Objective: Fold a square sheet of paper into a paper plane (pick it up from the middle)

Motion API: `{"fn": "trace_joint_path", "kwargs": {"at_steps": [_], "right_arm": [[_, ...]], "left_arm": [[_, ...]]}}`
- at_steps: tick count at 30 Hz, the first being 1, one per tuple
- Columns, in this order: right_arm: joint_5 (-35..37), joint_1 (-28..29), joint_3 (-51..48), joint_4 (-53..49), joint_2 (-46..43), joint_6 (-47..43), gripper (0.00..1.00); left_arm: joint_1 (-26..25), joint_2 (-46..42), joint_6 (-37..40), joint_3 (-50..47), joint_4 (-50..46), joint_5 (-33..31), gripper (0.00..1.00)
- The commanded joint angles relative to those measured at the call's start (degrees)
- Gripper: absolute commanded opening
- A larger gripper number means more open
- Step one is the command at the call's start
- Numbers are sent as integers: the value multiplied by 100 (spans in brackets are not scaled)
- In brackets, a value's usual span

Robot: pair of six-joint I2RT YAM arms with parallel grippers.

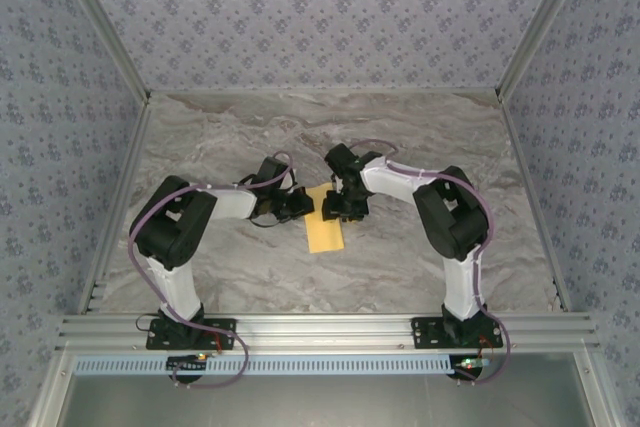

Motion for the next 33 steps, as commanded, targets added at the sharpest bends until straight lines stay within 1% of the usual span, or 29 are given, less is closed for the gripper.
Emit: {"fn": "trace_joint_path", "kwargs": {"at_steps": [1, 4, 6, 8, 9, 10, 11, 16, 18, 20, 21, 25, 33], "right_arm": [[37, 9, -442, 437, 21, 62, 51], [199, -126, -606, 456, -742, 188, 53], [502, -176, -697, 465, -1252, 277, 54], [713, -195, -953, 499, -1590, 385, 55], [688, -182, -1008, 603, -1711, 400, 55], [639, -162, -1052, 714, -1767, 404, 54], [572, -123, -1074, 842, -1780, 408, 50], [226, 40, -794, 1127, -1266, 479, 23], [207, 87, -422, 1185, -964, 479, 11], [175, 88, -214, 1183, -693, 483, 3], [147, 87, -134, 1197, -586, 479, 0], [85, 77, 24, 1227, -293, 479, 0], [-255, 3, 33, 1243, 173, 351, 0]], "left_arm": [[-51, 407, 282, -187, -964, -338, 8], [-45, 550, 322, -252, -982, -369, 7], [-50, 627, 339, -260, -1006, -360, 7], [-42, 658, 380, -245, -1073, -371, 6], [-46, 674, 400, -239, -1085, -373, 6], [-47, 691, 413, -230, -1093, -385, 6], [-46, 719, 419, -220, -1118, -403, 5], [-51, 811, 417, -176, -1223, -455, 2], [-41, 802, 410, -177, -1270, -523, 0], [-45, 785, 405, -183, -1335, -558, 0], [-38, 780, 395, -207, -1353, -567, 0], [-38, 780, 381, -247, -1387, -606, 0], [-38, 787, 318, -234, -1630, -711, 0]]}}
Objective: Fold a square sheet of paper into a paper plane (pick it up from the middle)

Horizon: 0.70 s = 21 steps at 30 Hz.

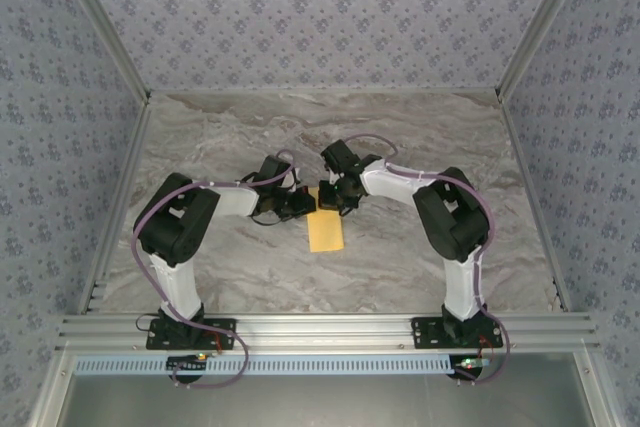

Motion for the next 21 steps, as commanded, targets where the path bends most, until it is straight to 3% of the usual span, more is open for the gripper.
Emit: {"fn": "trace_joint_path", "kwargs": {"at_steps": [1, 11, 18, 21], "right_arm": [[-245, -57, 112, -61, 225, -139, 0], [-618, -597, -985, 440, 24, -851, 0], [-914, -1345, -1858, 841, -627, -1064, 0], [-792, -1356, -1820, 765, -1035, -1031, 0]], "left_arm": [[-48, 599, 103, -380, -1592, -925, 0], [-46, 844, 5, -304, -2316, -1360, 0], [-30, 1001, 2, -400, -2259, -1366, 0], [-33, 973, 13, -385, -2249, -1349, 0]]}}
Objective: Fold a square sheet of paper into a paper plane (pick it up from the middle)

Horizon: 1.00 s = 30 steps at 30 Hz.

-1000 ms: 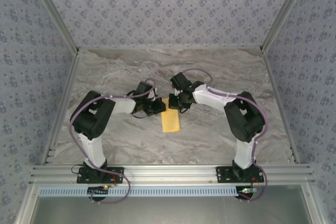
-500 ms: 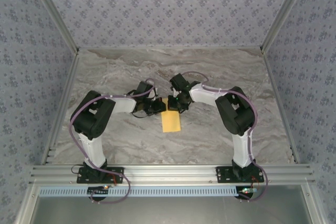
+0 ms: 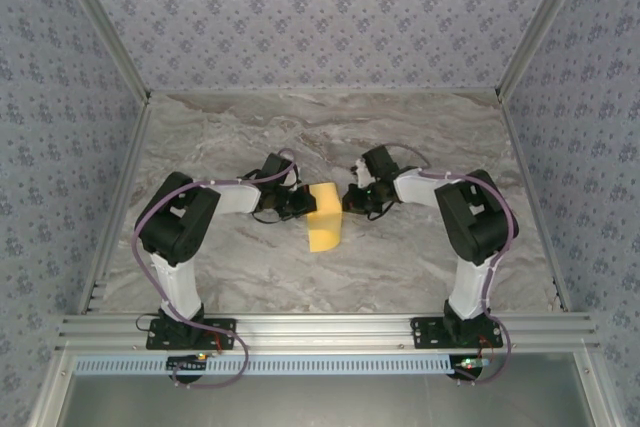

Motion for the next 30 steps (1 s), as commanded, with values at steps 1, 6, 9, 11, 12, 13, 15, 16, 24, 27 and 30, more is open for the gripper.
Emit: {"fn": "trace_joint_path", "kwargs": {"at_steps": [1, 6, 9, 11, 12, 13, 15, 16, 24, 27, 30], "right_arm": [[462, -29, -53, -477, -414, -108, 0], [255, 457, 365, -206, -198, 133, 0], [56, 604, 685, -44, 361, 244, 0], [-46, 621, 812, 141, 629, 317, 0], [-59, 615, 848, 172, 718, 329, 0], [-63, 585, 860, 239, 791, 343, 0], [-53, 487, 792, 382, 867, 405, 0], [-33, 411, 695, 500, 879, 451, 0], [461, -383, -531, 1831, 348, 1175, 0], [620, -280, -532, 1823, -59, 1137, 0], [452, 27, -268, 1723, -176, 1017, 0]], "left_arm": [[-12, 812, 74, -577, -1817, -1219, 0], [-12, 840, 75, -539, -1802, -1175, 0], [-13, 849, 73, -534, -1808, -1181, 0], [-11, 854, 71, -540, -1808, -1169, 0], [-12, 865, 75, -539, -1814, -1169, 0], [-8, 864, 82, -541, -1817, -1165, 0], [-7, 889, 79, -550, -1817, -1158, 0], [-7, 893, 77, -564, -1803, -1158, 0], [-7, 901, 18, -752, -1634, -1132, 0], [-14, 901, 28, -761, -1631, -1132, 0], [-15, 899, 27, -747, -1631, -1132, 0]]}}
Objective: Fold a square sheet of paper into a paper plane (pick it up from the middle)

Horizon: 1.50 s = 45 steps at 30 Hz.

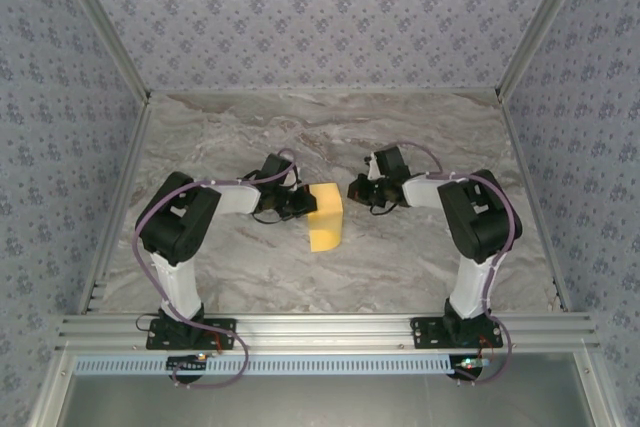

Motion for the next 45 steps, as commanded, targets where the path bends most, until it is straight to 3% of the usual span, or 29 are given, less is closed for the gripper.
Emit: {"fn": "trace_joint_path", "kwargs": {"at_steps": [1, 5, 9, 23, 29, 34, 45], "right_arm": [[213, 362, 319, -202, -130, -14, 0], [-43, 755, 792, -301, 434, -16, 0], [-12, 779, 998, -281, 791, 44, 0], [644, -334, 1140, -760, 694, -15, 0], [328, 235, 878, -1105, -29, -14, 0], [-108, 748, 537, -1004, 27, 141, 0], [-459, 938, 67, -1129, 55, -13, 0]], "left_arm": [[-17, 867, 47, -662, -1829, -1221, 0], [-13, 866, 45, -645, -1849, -1238, 0], [-20, 850, 27, -686, -1855, -1247, 0], [-25, 802, -6, -860, -1733, -1214, 0], [-31, 806, -22, -801, -1731, -1229, 0], [-28, 825, -16, -758, -1757, -1275, 0], [-36, 859, -50, -741, -1759, -1308, 0]]}}
